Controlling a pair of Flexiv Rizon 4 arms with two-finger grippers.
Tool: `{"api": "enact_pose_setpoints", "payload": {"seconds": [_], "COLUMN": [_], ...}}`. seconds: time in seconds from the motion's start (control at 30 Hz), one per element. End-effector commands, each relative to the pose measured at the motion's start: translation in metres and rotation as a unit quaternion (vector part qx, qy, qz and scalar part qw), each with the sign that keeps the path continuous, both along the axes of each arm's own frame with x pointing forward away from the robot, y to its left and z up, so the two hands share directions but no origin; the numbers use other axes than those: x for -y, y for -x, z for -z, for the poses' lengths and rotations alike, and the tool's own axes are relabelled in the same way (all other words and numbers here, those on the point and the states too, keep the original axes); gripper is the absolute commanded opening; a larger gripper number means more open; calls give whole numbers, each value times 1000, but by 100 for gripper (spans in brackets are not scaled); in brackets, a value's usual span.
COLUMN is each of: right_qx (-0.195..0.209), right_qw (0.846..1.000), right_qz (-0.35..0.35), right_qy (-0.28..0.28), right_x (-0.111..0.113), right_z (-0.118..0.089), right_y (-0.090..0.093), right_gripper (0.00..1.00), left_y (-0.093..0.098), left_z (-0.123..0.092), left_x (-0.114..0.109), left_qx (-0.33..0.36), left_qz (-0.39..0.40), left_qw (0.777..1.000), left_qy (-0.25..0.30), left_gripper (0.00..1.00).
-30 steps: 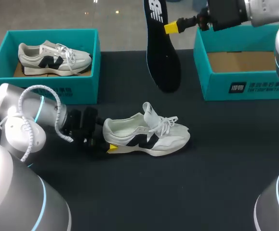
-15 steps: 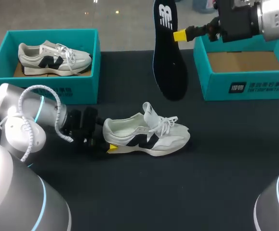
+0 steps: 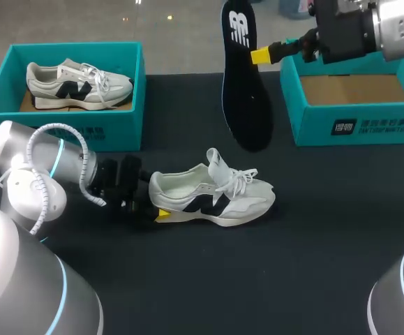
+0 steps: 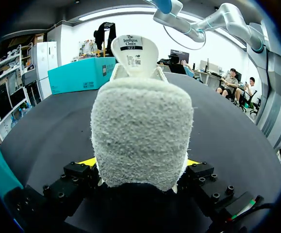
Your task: Take the shoe out of the shoebox, open the shoe tongue, remove and reinsert the insole, then place the shoe into the shoebox
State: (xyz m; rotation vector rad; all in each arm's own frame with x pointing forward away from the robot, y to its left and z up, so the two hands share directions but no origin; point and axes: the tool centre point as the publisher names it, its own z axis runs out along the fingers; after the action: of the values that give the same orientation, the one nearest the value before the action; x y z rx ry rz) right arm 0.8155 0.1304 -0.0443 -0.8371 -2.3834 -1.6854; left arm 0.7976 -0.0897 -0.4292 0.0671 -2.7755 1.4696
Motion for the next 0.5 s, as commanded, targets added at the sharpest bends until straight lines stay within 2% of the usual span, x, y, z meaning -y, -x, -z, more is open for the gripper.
{"api": "enact_pose_setpoints", "payload": {"seconds": [0.03, 0.27, 0.5], "right_qx": [-3, -14, -12], "right_qw": [1000, 1000, 998], "right_qz": [0, 17, 68], "right_qy": [3, 7, 9], "right_x": [9, 20, 38], "right_z": [-12, -25, -36], "right_y": [19, 51, 80], "right_gripper": [0, 0, 0], "left_y": [1, 1, 1], "left_z": [3, 3, 3], "left_x": [0, 0, 0], "left_qx": [1, 1, 1], "left_qz": [-1, -1, -1], "left_qw": [1000, 1000, 1000], "left_qy": [0, 0, 0], "left_gripper": [0, 0, 0]}}
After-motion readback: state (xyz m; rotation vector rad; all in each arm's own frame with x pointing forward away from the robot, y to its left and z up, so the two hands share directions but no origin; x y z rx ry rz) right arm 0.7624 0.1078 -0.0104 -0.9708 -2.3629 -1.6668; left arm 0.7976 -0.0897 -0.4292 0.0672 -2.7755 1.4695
